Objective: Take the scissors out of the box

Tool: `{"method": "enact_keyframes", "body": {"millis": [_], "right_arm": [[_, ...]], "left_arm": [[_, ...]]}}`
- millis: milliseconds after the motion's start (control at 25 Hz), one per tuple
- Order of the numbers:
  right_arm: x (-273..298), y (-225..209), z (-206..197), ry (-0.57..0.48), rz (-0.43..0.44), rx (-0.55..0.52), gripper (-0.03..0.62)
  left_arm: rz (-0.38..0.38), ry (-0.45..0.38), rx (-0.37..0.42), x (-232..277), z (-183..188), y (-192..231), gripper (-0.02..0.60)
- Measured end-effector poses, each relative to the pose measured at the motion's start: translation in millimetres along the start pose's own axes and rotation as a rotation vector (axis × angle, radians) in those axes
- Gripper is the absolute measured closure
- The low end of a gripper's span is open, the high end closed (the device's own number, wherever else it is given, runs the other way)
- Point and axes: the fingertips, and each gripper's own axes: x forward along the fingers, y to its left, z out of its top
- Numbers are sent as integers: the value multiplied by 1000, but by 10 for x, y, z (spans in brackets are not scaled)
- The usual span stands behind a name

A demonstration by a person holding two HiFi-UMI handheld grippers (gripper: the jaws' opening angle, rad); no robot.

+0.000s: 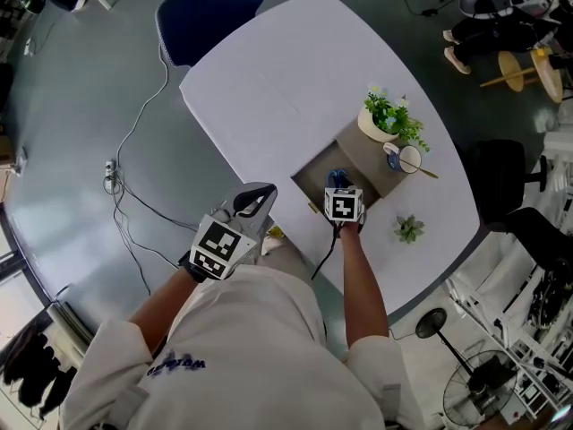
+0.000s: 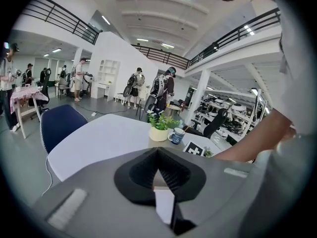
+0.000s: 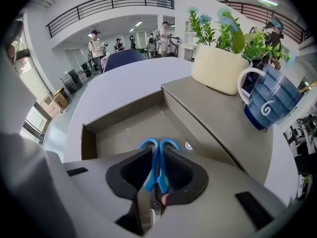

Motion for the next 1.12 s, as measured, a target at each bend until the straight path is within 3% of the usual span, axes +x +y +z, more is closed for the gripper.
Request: {"method": "enact_keyframes", "body": {"millis": [560, 840, 1120], "right_arm": [[-106, 21, 28, -15, 13, 13, 513], [-477, -167, 155, -176, -22, 130, 513], [-1103, -168, 334, -359, -48, 182, 516]], "left_arm": [[5, -2, 13, -139, 19, -2, 578], [-5, -19, 40, -134, 49, -97, 578], [-8, -64, 100, -283, 191, -264, 578]]}}
